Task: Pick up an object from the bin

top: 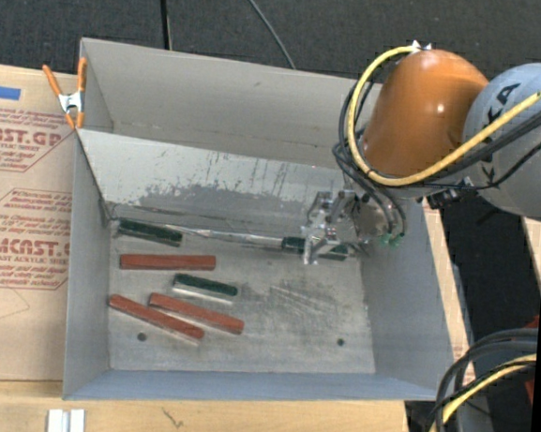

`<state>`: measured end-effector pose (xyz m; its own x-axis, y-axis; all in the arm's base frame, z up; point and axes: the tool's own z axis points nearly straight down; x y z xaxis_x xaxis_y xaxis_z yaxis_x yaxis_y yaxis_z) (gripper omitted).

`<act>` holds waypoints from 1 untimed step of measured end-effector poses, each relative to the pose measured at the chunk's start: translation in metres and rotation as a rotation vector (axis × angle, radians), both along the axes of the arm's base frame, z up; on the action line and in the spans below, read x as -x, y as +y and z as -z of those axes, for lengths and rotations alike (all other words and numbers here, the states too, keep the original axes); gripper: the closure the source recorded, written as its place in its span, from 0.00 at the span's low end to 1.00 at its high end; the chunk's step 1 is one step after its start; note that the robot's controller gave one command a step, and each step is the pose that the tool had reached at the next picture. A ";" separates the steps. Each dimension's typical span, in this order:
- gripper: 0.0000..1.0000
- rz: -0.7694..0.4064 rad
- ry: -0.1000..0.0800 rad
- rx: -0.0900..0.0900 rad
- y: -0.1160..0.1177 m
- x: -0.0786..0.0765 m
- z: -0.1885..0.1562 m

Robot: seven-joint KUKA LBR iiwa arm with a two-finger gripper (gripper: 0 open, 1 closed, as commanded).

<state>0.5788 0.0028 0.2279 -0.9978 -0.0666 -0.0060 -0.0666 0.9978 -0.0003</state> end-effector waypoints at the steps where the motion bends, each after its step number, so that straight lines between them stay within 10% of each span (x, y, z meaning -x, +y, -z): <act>1: 1.00 0.000 0.002 0.000 0.000 0.001 0.001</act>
Offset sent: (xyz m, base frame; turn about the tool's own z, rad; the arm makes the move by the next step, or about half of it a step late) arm -0.0388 -0.0029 0.1161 -0.1250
